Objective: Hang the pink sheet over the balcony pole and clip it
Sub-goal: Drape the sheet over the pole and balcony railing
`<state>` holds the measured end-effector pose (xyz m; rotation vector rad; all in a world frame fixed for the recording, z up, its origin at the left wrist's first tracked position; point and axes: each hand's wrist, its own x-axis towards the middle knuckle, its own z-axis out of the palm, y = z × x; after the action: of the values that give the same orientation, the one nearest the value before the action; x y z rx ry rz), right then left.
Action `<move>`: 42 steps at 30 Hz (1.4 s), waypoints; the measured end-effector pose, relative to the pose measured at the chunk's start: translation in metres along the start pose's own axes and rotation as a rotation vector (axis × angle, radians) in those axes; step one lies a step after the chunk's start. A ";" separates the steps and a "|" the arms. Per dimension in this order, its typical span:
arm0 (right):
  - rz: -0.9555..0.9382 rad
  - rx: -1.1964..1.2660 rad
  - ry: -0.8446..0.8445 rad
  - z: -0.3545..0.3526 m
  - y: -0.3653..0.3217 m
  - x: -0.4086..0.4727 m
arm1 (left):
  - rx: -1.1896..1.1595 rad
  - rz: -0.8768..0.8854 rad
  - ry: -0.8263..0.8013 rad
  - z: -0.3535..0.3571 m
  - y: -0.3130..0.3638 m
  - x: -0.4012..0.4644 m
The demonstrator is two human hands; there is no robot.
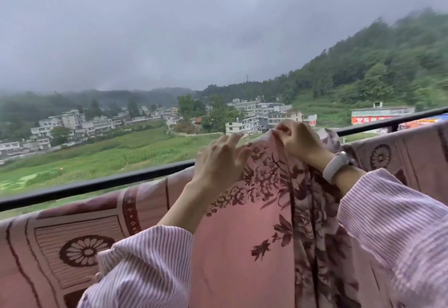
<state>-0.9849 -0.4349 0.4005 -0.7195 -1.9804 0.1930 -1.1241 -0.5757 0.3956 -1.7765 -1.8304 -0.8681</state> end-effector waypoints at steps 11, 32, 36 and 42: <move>-0.247 0.039 -0.184 -0.067 0.145 -0.021 | 0.132 -0.020 -0.019 0.089 0.084 0.029; -0.196 -0.176 -0.138 -0.155 0.318 -0.002 | 0.097 0.120 -0.032 0.196 0.204 0.133; -0.320 -0.186 -0.102 -0.163 0.326 0.004 | 0.273 0.156 -0.095 0.226 0.231 0.154; -0.318 -0.102 -0.066 -0.185 0.363 0.015 | 0.226 0.082 0.034 0.252 0.262 0.174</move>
<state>-0.6859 -0.1615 0.3526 -0.4577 -2.1493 -0.0764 -0.8496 -0.2812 0.3743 -1.6712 -1.7451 -0.6294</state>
